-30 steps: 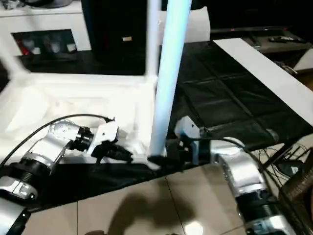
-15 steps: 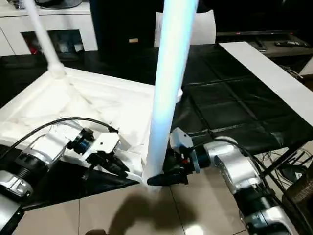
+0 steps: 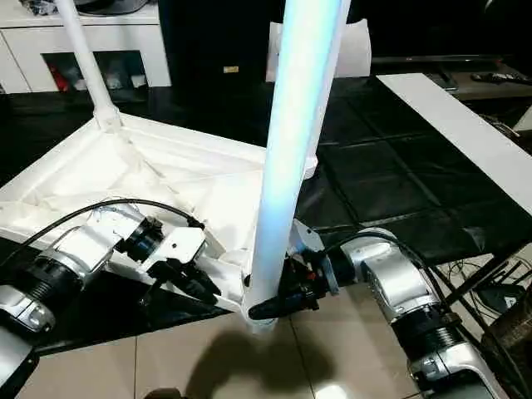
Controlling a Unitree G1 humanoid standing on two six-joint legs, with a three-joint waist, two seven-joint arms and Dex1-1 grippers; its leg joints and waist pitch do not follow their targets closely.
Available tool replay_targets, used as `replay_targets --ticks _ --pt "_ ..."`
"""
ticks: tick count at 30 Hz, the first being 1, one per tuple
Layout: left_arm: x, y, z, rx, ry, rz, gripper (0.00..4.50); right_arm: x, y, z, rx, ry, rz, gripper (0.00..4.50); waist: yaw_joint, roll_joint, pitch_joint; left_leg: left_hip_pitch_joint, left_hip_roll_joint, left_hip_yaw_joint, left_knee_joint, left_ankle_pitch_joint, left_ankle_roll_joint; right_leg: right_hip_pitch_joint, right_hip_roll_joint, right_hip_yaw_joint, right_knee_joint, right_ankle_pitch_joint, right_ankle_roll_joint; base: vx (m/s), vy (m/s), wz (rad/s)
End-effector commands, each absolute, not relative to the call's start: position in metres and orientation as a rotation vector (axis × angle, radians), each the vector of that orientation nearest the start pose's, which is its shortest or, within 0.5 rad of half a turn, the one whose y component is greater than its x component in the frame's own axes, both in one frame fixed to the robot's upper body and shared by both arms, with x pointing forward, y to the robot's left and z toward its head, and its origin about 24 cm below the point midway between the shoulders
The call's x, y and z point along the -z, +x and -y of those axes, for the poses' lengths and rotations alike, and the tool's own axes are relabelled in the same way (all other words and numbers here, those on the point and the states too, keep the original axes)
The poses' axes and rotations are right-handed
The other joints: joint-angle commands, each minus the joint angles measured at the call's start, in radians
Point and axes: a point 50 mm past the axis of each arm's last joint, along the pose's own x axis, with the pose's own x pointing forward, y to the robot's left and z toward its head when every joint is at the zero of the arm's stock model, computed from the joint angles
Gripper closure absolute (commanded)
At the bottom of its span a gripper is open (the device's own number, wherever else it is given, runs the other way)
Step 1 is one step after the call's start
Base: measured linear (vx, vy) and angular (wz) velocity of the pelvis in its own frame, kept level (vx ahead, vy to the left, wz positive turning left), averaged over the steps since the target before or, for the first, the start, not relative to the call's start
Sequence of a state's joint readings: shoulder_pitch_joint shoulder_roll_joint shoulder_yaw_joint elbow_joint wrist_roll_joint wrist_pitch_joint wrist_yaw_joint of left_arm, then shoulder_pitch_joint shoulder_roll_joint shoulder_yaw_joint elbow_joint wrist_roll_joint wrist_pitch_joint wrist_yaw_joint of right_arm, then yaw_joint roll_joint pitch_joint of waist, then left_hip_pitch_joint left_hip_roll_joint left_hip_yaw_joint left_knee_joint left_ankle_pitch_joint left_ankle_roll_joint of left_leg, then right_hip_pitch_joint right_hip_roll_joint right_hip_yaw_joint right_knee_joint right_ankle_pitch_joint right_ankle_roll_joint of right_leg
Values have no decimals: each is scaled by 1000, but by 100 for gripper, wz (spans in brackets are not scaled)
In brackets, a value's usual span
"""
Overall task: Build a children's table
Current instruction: Rotate leg to tighten
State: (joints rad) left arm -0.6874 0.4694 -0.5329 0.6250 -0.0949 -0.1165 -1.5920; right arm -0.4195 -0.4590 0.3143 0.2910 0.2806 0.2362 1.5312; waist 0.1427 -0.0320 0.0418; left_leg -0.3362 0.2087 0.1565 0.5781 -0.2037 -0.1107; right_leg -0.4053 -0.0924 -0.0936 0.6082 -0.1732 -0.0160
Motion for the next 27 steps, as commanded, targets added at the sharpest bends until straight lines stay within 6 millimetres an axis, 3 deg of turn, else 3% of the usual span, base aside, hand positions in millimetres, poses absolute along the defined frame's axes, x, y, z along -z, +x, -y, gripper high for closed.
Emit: replay_targets --ticks 1,4,7,8,9,11,12,14,15,17,19,24,27 --pt "-64 297 -120 1873 489 -455 450 -60 261 129 -1720 3 -382 234 -9 0 -59 -10 21 14 -62 -122 34 63 -50 52 -64 -228 -182 0 0 0" --pt "-65 299 -121 1811 442 -430 450 -58 261 125 -1636 33 -353 237 -8 -2 -57 -10 20 14 -64 -140 27 61 -50 51 -70 -263 -168 0 0 0" --pt "-60 299 -123 1710 405 -404 450 -52 269 116 -1402 72 -306 239 -19 -3 -50 -8 16 9 -73 -215 3 56 -52 48 -86 -422 -113 0 0 0" --pt "-59 299 -123 1688 397 -400 450 -51 271 114 -1353 77 -300 239 -19 -3 -50 -8 16 9 -73 -215 3 56 -52 48 -86 -422 -113 0 0 0" --pt "-57 299 -121 1647 388 -400 450 -48 274 110 -1275 96 -302 239 -33 -1 -48 -8 14 5 -75 -242 -12 53 -53 45 -96 -500 -80 0 0 0" --pt "-54 301 -119 1583 371 -404 450 -43 277 106 -1170 126 -310 239 -50 -2 -47 -11 10 1 -76 -255 -16 53 -52 40 -104 -550 -54 0 0 0" --pt "-53 302 -114 1533 348 -401 450 -41 280 100 -1092 154 -307 239 -61 -4 -46 -14 12 -1 -77 -255 -15 53 -52 41 -103 -549 -53 0 0 0" --pt "-51 305 -108 1475 319 -400 450 -38 283 93 -1008 188 -310 239 -74 2 -47 -10 10 -2 -76 -264 -21 47 -52 40 -105 -549 -58 0 0 0" --pt "-51 306 -105 1455 311 -401 450 -37 284 90 -981 198 -313 239 -82 -2 -48 -13 9 -2 -76 -263 -16 49 -51 41 -105 -538 -59 0 0 0" --pt "-49 314 -92 1349 310 -398 450 -34 290 76 -885 198 -318 239 -88 -2 -50 -12 10 0 -75 -245 -7 47 -50 44 -101 -492 -76 0 0 0" --pt "-49 320 -85 1270 302 -394 450 -32 294 68 -823 203 -330 240 -91 -1 -52 -11 10 4 -72 -224 0 47 -48 47 -96 -431 -103 0 0 0" --pt "-54 336 -61 1067 243 -378 450 -31 309 48 -630 197 -351 242 -94 1 -52 -11 6 6 -71 -203 -8 50 -45 48 -93 -404 -115 0 0 0" --pt "-57 342 -52 979 244 -376 450 -29 318 40 -527 197 -377 245 -95 4 -55 -16 6 7 -71 -182 5 53 -45 50 -89 -352 -123 0 0 0"
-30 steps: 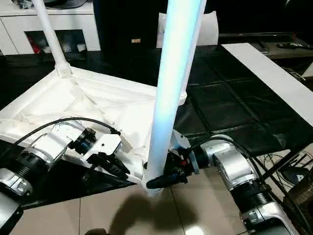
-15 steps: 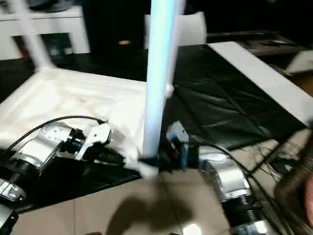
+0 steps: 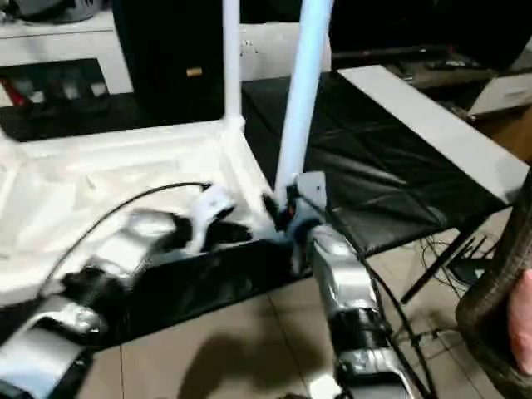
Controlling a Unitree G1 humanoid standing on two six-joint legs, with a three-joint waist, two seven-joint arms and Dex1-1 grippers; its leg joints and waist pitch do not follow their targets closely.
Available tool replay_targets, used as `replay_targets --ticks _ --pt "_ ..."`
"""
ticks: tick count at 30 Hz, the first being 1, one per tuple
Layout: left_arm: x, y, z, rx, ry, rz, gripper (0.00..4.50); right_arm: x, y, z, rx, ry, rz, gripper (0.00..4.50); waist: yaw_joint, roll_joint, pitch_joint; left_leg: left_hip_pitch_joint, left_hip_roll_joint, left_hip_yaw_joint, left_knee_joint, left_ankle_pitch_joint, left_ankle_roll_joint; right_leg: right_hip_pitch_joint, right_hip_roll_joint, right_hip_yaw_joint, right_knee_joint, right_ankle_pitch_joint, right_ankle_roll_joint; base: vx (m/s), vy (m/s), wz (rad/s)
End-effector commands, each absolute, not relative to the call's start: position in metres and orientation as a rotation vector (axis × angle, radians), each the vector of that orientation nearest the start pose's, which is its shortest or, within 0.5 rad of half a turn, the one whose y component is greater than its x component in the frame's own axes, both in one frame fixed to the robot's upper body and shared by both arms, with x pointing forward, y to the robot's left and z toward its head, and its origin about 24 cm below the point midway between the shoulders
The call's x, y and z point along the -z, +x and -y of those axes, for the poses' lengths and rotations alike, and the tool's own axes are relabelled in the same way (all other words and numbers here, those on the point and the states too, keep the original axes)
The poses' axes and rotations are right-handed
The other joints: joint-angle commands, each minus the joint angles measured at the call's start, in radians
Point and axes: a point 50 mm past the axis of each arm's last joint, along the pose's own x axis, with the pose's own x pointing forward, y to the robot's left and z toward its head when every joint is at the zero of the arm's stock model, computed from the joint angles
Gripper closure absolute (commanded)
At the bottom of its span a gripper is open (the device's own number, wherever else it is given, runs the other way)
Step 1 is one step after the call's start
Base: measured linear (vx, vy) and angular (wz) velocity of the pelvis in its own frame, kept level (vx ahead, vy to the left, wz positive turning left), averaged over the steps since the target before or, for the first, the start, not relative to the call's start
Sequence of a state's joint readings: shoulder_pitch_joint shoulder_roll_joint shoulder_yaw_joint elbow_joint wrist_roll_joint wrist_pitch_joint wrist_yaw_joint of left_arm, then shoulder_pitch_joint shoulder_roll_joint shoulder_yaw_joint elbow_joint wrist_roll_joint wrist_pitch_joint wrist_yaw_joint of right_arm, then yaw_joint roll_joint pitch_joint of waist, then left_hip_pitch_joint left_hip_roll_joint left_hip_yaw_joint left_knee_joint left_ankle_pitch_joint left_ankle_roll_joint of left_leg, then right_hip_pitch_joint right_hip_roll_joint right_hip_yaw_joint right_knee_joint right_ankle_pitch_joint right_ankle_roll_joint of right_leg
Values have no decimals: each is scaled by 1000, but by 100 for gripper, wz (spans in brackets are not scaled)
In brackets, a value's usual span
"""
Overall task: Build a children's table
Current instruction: Rotate leg to tighten
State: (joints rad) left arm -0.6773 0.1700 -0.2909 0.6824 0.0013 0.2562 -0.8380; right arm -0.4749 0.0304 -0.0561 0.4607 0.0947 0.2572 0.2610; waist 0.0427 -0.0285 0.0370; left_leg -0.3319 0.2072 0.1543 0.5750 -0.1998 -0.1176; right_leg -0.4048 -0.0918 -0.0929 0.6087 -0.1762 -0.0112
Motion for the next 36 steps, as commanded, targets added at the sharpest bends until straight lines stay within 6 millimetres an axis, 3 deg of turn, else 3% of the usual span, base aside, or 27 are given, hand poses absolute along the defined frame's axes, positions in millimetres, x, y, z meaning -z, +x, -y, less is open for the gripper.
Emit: replay_targets --ticks 1,5,6,9,11,13,14,15,18,20,22,25,27,29,30,36 --pt "-57 342 -51 970 245 -375 450 -29 318 39 -514 194 -380 245 4 0 -50 -19 6 9 -68 -187 11 53 -44 49 -90 -349 -128 0 0 0" --pt "-59 346 -52 950 279 -363 450 -30 324 36 -446 221 -364 245 5 -3 -51 -20 4 11 -67 -177 26 57 -44 48 -90 -323 -128 0 0 0" --pt "-59 346 -52 950 281 -364 450 -30 324 36 -445 220 -361 212 5 -2 -52 -20 4 11 -67 -174 30 57 -43 48 -89 -317 -129 0 0 0" --pt "-57 344 -63 1005 325 -366 450 -36 324 40 -478 221 -295 212 1 -2 -48 -21 5 10 -70 -198 35 57 -45 48 -93 -343 -127 0 0 0" --pt "-56 343 -68 1029 342 -371 450 -39 323 43 -503 214 -267 172 1 -2 -48 -21 6 9 -71 -203 39 57 -45 47 -95 -355 -120 0 0 0" --pt "-54 340 -76 1088 384 -358 450 -44 320 52 -553 200 -205 162 0 -6 -52 -26 8 8 -70 -183 51 62 -46 50 -89 -308 -123 0 0 0" --pt "-53 337 -83 1132 420 -361 450 -47 316 61 -602 183 -172 162 3 -4 -54 -25 9 8 -70 -158 57 63 -45 50 -85 -261 -133 0 0 0" --pt "-52 335 -87 1158 435 -366 450 -49 313 66 -631 173 -159 131 4 -5 -52 -23 10 10 -68 -145 66 63 -43 51 -81 -223 -148 0 0 0" --pt "-50 332 -96 1208 466 -373 450 -51 305 79 -710 139 -140 117 7 -2 -53 -23 12 11 -66 -122 80 66 -45 51 -76 -177 -172 0 0 0" --pt "-51 330 -107 1252 499 -374 450 -53 294 94 -818 80 -131 88 10 1 -52 -20 12 12 -66 -131 82 65 -45 52 -77 -186 -179 0 0 0" --pt "-51 330 -115 1264 521 -385 450 -53 286 104 -883 40 -137 75 18 -3 -51 -21 14 12 -66 -133 84 67 -45 52 -76 -183 -175 0 0 0" --pt "-52 328 -126 1305 536 -399 450 -53 275 120 -964 -19 -156 57 24 -2 -49 -19 16 13 -68 -156 75 64 -48 52 -82 -237 -161 0 0 0" --pt "-53 328 -130 1301 451 -446 450 -53 269 133 -1000 -60 -180 35 27 -3 -48 -17 16 13 -69 -165 68 63 -47 52 -83 -260 -158 0 0 0" --pt "-55 329 -131 1286 402 -481 450 -53 265 141 -1019 -81 -198 11 30 -5 -46 -17 17 13 -69 -174 65 62 -48 52 -84 -278 -161 0 0 0" --pt "-55 329 -130 1287 379 -492 423 -53 263 146 -1030 -91 -209 4 31 -6 -47 -18 16 13 -68 -171 65 64 -47 51 -85 -279 -162 0 0 0" --pt "-55 331 -123 1288 385 -477 381 -50 253 158 -1075 -131 -253 0 33 -10 -48 -21 14 12 -64 -152 77 63 -46 49 -87 -278 -157 0 0 0"
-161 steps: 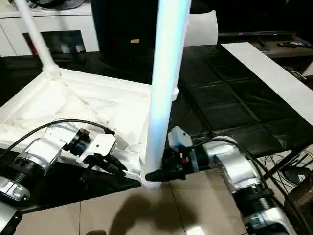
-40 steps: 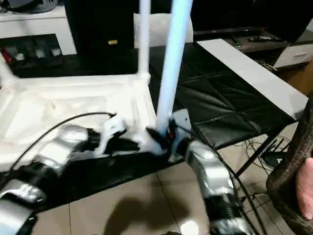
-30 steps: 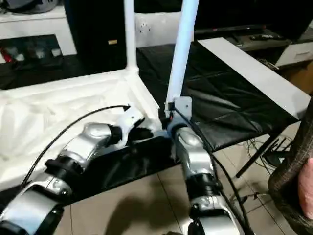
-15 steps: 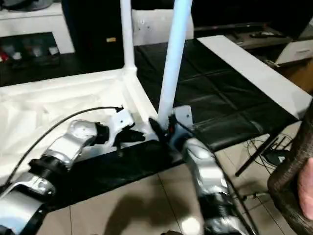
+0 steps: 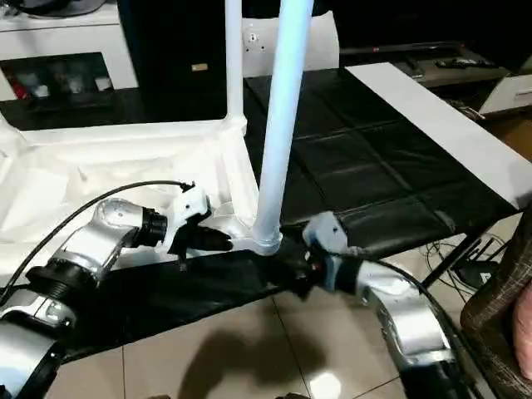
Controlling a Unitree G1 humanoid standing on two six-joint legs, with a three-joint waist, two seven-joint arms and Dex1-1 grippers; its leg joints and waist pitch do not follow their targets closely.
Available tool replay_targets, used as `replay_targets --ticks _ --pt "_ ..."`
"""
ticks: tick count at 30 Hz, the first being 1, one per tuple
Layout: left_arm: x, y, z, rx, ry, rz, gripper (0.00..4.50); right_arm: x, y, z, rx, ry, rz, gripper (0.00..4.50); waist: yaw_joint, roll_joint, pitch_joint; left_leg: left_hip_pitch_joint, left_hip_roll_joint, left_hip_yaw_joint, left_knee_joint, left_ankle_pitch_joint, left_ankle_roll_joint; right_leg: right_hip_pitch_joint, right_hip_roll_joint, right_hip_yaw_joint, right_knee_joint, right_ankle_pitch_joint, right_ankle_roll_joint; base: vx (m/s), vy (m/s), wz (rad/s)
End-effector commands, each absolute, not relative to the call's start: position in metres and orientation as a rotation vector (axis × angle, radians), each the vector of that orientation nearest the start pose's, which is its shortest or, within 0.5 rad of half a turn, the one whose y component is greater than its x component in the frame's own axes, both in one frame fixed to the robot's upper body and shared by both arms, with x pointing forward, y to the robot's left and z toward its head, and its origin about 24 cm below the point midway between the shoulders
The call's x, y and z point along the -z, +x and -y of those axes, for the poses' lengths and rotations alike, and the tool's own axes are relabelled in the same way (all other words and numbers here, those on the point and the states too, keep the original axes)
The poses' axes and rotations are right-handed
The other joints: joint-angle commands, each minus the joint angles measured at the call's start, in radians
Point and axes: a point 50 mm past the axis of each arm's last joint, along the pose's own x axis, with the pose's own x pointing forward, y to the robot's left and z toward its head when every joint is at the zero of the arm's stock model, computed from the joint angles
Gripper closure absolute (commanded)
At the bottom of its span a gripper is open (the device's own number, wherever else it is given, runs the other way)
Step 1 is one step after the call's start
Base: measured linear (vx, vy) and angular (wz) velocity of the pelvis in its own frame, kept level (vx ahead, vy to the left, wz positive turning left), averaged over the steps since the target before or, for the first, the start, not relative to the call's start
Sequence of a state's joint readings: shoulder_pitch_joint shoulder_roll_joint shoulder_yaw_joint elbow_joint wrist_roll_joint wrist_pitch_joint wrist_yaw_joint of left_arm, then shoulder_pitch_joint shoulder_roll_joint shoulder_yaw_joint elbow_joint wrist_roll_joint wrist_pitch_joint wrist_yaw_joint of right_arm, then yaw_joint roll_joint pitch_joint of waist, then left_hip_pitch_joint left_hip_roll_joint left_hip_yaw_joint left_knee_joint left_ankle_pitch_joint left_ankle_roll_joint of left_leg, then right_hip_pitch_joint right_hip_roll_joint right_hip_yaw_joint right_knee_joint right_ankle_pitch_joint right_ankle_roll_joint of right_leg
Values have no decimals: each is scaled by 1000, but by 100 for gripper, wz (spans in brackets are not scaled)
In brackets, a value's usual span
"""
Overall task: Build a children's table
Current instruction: Rotate leg to tighten
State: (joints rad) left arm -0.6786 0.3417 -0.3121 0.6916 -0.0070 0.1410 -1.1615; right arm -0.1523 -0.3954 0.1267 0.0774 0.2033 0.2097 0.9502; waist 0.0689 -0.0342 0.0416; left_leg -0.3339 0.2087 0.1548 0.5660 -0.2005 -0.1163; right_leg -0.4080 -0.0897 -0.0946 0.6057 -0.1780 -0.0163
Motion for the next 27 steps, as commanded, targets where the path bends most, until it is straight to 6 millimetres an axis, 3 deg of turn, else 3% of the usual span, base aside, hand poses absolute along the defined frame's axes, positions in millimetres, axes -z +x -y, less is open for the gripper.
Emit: replay_targets --ticks 1,6,14,17,18,24,27 --pt "-55 331 -122 1282 391 -472 367 -50 252 158 -1084 -131 -258 0 8 -5 -53 -19 12 12 -55 -147 78 68 -47 50 -83 -267 -152 0 0 0" --pt "-54 334 -120 1257 405 -488 367 -50 246 160 -1111 -143 -276 0 21 -4 -51 -18 11 13 -55 -154 80 66 -47 49 -87 -293 -136 0 0 0" --pt "-52 335 -114 1290 398 -496 367 -49 244 159 -1108 -144 -275 0 24 -6 -53 -19 11 10 -56 -158 70 66 -47 48 -88 -309 -121 0 0 0" --pt "-51 336 -112 1285 405 -500 382 -49 244 158 -1109 -145 -276 0 25 -6 -54 -20 11 10 -54 -151 73 67 -48 48 -86 -281 -131 0 0 0" --pt "-50 337 -112 1280 411 -506 405 -49 244 158 -1110 -146 -276 0 26 -5 -53 -19 11 11 -54 -156 73 66 -48 48 -87 -288 -131 0 0 0" --pt "-54 339 -112 1309 448 -507 444 -50 244 159 -1095 -144 -265 0 27 -5 -51 -18 12 8 -58 -180 67 66 -49 48 -92 -334 -115 0 0 0" --pt "-55 337 -112 1359 480 -507 444 -54 248 165 -1072 -155 -249 0 27 -6 -53 -19 12 8 -57 -166 68 67 -50 49 -89 -310 -121 0 0 0"
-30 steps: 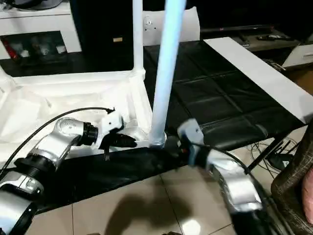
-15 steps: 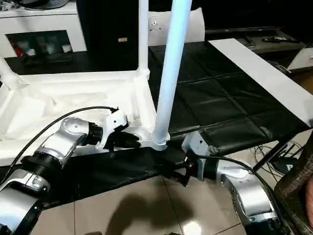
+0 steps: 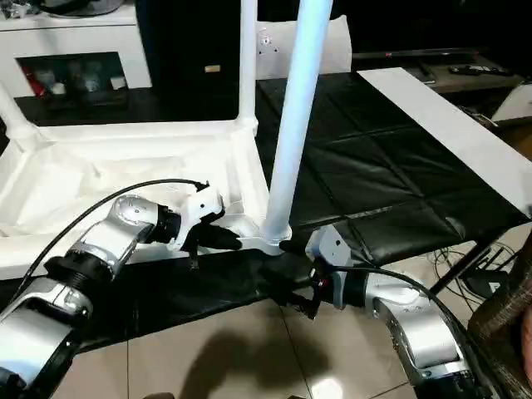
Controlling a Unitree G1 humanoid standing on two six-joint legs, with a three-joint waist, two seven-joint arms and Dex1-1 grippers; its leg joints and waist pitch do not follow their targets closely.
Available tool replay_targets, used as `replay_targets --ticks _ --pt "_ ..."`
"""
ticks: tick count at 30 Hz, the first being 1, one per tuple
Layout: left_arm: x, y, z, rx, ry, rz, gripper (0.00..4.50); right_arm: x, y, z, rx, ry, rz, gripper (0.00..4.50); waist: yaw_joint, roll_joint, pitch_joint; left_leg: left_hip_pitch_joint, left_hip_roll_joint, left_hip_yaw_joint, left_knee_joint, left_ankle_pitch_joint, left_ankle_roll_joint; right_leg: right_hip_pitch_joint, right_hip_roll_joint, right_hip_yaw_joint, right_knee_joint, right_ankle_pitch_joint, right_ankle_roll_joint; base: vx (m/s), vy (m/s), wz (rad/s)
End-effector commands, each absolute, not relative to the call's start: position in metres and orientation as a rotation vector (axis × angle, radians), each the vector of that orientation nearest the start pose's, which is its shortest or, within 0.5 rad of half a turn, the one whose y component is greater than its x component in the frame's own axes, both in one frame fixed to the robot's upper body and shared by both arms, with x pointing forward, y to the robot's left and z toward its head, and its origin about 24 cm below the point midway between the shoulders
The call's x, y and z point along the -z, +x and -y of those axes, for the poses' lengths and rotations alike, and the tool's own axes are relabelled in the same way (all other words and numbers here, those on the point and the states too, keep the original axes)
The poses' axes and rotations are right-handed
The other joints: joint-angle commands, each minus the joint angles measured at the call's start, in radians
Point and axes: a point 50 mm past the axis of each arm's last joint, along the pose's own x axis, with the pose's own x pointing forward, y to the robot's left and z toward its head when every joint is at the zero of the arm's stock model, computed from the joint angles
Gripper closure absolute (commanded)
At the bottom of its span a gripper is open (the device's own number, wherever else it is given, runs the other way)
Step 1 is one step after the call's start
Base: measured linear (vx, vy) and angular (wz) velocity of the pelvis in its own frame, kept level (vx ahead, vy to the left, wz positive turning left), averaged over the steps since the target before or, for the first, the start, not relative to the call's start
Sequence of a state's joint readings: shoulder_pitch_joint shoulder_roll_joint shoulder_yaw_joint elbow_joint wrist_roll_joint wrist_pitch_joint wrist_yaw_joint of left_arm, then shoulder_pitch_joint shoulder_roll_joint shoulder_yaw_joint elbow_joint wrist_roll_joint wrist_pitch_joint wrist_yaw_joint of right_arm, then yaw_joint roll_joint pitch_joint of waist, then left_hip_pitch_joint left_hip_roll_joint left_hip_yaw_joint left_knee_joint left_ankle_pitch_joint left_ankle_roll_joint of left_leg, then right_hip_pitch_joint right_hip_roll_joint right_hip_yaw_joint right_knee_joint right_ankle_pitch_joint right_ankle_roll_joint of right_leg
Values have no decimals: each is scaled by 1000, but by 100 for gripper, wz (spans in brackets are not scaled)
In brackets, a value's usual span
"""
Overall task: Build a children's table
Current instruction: Rotate leg to tighten
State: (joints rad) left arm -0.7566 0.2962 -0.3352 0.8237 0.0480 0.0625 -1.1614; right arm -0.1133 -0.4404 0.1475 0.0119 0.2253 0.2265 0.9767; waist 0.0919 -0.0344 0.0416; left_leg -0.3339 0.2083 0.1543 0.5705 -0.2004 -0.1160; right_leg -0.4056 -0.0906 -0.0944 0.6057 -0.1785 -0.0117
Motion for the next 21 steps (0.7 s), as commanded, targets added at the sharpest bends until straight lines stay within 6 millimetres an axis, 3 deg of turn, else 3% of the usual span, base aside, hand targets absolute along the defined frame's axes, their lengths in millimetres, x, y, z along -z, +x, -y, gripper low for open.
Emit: replay_targets --ticks 1,7,13,14,16,18,21 --pt "-55 337 -112 1359 480 -507 444 -54 248 165 -1072 -155 -249 0 3 -6 -54 -20 13 9 -61 -161 67 66 -49 49 -87 -298 -129 0 0 0" --pt "-49 325 -120 1520 594 -557 444 -68 257 178 -1063 -178 -224 0 1 -4 -57 -19 15 10 -57 -125 80 69 -49 51 -74 -192 -174 0 0 0" --pt "-54 311 -129 1696 631 -528 444 -73 254 176 -1216 -206 -248 0 6 -3 -55 -15 20 11 -59 -143 81 66 -52 51 -73 -216 -186 0 0 0" --pt "-55 307 -131 1735 643 -529 444 -73 254 173 -1255 -206 -250 0 5 -6 -54 -14 19 13 -59 -145 82 65 -51 52 -75 -219 -185 0 0 0" --pt "-55 305 -132 1761 653 -531 444 -73 254 172 -1279 -204 -250 0 7 -2 -54 -13 22 11 -60 -148 78 64 -53 52 -72 -220 -190 0 0 0" --pt "-55 299 -132 1823 671 -516 450 -71 258 168 -1322 -214 -257 28 13 -6 -54 -12 22 12 -60 -152 70 64 -54 52 -72 -230 -189 0 0 0" --pt "-55 295 -129 1867 688 -493 450 -69 264 160 -1360 -201 -259 48 14 -3 -54 -10 22 14 -60 -160 61 61 -53 52 -71 -236 -196 0 0 0"
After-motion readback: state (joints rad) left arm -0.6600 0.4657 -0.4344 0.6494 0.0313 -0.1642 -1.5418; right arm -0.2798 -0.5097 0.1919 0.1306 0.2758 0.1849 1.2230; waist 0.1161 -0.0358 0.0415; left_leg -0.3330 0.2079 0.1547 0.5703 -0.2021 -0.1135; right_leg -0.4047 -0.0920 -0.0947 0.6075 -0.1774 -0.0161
